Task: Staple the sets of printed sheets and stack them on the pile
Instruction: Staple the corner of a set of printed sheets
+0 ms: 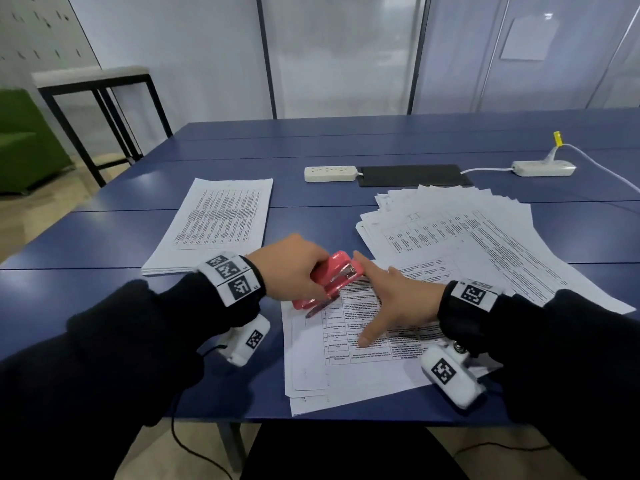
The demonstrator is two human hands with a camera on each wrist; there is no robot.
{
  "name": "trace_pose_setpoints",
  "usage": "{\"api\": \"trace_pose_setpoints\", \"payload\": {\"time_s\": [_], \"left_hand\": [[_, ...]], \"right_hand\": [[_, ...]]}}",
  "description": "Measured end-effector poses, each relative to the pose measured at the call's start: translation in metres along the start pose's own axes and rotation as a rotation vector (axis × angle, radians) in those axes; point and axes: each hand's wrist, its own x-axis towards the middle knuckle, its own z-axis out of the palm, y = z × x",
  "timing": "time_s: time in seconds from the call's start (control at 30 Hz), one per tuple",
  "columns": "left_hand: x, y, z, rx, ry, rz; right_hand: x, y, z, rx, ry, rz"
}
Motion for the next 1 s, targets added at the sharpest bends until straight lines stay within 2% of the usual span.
{"api": "trace_pose_setpoints", "payload": {"time_s": [0.13, 0.33, 0.53, 0.7, 0.83, 1.0], "left_hand": [[0.012, 0.015, 0.004, 0.121, -0.039, 0.050], [0.006, 0.016, 0.009, 0.302, -0.095, 0.180], [0.006, 0.011, 0.012, 0.340, -0.104, -0.004], [-0.002, 0.005, 0.011, 0.316, -0.131, 0.168], [-0.008, 0.001, 0.008, 0.301, -0.137, 0.124], [-0.012, -0.004, 0.008, 0.280, -0.134, 0.134]], "right_hand": [[-0.008, -0.002, -0.004, 0.046, 0.030, 0.054], [0.002, 0.011, 0.000, 0.051, -0.042, 0.108], [0.000, 0.007, -0.001, 0.052, -0.018, 0.118], [0.004, 0.012, 0.000, 0.035, -0.024, 0.124], [0.003, 0.010, 0.000, 0.042, -0.015, 0.114], [0.003, 0.007, 0.000, 0.013, 0.001, 0.072]]}}
